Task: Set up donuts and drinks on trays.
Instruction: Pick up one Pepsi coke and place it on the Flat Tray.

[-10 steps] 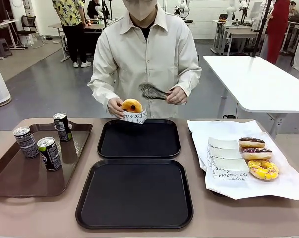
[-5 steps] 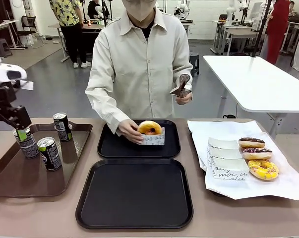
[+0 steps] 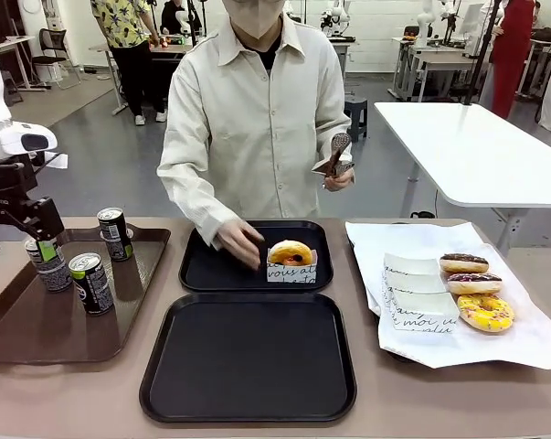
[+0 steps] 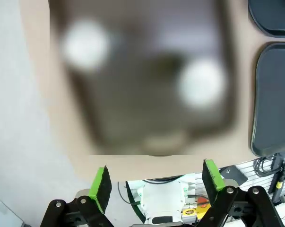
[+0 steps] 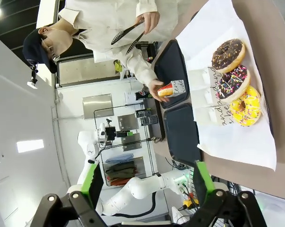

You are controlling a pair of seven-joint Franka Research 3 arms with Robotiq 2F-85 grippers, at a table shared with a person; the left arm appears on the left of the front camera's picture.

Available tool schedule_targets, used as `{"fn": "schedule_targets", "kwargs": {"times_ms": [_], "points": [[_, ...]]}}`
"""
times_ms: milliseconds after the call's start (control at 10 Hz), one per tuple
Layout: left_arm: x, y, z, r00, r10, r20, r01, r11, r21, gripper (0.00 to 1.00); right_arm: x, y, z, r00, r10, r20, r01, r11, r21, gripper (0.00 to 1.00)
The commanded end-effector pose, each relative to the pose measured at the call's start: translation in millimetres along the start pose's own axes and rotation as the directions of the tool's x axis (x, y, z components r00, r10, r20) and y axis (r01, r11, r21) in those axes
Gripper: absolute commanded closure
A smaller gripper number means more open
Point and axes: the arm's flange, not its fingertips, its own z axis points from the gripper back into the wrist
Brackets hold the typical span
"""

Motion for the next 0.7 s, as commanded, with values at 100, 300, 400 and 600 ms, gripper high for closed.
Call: {"fn": "schedule_targets", "kwargs": {"times_ms": [100, 300, 400, 600], "points": [[-1.7, -16.6, -15.1, 0.998, -0.031, 0.054, 0.027, 0.996, 0.086, 0.00, 1.2, -0.7, -0.4, 1.000, 0.001, 0.003, -0.001, 1.000, 0.017, 0.00], [19.9, -32.5, -26.8, 0.997, 0.014, 0.071, -0.028, 0.978, 0.205, 0.00, 1.2, -0.7, -0.4, 1.000, 0.001, 0.003, -0.001, 1.000, 0.017, 0.00], [30.5, -38.4, -32.4, 0.996, 0.026, 0.086, -0.043, 0.977, 0.206, 0.00, 1.2, -0.7, -0.4, 1.000, 0.001, 0.003, -0.001, 1.000, 0.017, 0.00], [44.7, -46.1, -44.1, 0.996, 0.055, 0.076, -0.064, 0.990, 0.125, 0.00, 1.2, -0.7, -0.4, 1.000, 0.001, 0.003, -0.001, 1.000, 0.017, 0.00]]}}
